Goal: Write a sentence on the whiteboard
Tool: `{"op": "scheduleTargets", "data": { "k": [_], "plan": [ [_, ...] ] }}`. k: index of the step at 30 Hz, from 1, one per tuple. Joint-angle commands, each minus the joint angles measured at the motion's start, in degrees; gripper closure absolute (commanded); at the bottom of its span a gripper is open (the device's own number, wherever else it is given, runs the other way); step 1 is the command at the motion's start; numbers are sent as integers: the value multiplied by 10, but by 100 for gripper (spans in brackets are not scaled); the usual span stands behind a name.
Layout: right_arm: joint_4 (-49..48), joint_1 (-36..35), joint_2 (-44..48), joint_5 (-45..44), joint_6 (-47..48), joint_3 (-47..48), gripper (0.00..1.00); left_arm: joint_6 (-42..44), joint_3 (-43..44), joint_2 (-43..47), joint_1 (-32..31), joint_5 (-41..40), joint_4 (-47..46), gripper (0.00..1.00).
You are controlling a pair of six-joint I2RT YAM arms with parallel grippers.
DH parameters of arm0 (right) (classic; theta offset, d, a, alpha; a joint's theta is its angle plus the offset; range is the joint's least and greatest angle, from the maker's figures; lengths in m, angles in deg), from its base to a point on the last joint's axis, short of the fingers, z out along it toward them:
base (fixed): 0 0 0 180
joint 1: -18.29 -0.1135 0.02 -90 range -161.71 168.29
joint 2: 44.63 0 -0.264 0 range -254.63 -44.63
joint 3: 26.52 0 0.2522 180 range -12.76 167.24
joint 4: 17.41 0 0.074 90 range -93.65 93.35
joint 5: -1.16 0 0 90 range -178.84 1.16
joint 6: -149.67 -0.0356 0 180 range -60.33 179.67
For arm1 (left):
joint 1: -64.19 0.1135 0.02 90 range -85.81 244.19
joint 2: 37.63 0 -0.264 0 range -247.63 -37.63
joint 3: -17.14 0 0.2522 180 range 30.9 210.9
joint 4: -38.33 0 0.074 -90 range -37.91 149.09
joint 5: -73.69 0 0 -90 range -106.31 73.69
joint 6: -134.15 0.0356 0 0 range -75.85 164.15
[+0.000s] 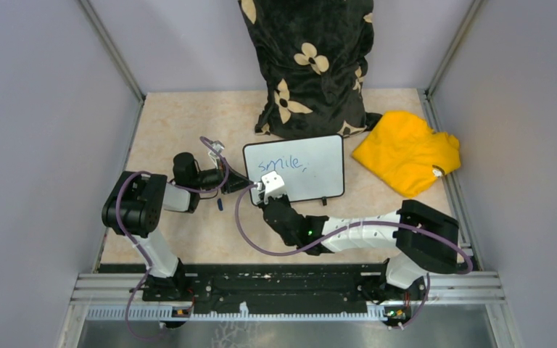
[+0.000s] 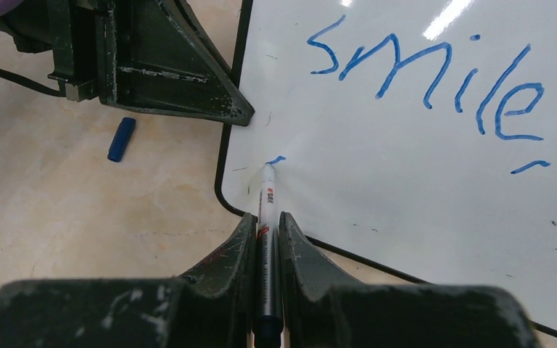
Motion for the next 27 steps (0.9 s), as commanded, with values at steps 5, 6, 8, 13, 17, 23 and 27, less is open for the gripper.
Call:
{"op": "scheduleTargets", "data": {
  "k": [5, 6, 8, 13, 17, 23, 27],
  "plan": [
    [4, -1, -7, 15, -12, 16, 100, 7, 6, -12, -8, -5, 19, 100],
    [8, -2, -6, 12, -14, 14, 100, 7, 6, -12, -8, -5, 19, 100],
    [14, -2, -2, 5, -19, 9, 100, 7, 6, -12, -8, -5, 19, 100],
    [23, -2, 13, -17, -24, -4, 100, 8, 7, -12, -8, -5, 21, 100],
    [27, 0, 24, -26, -27, -11, 100, 8, 7, -12, -8, -5, 21, 100],
    [32, 0, 36, -29, -34, -22, 100, 8, 7, -12, -8, -4, 22, 100],
    [34, 0, 38, -21, -39, -28, 100, 8, 7, -12, -9, -5, 22, 100]
  ]
}}
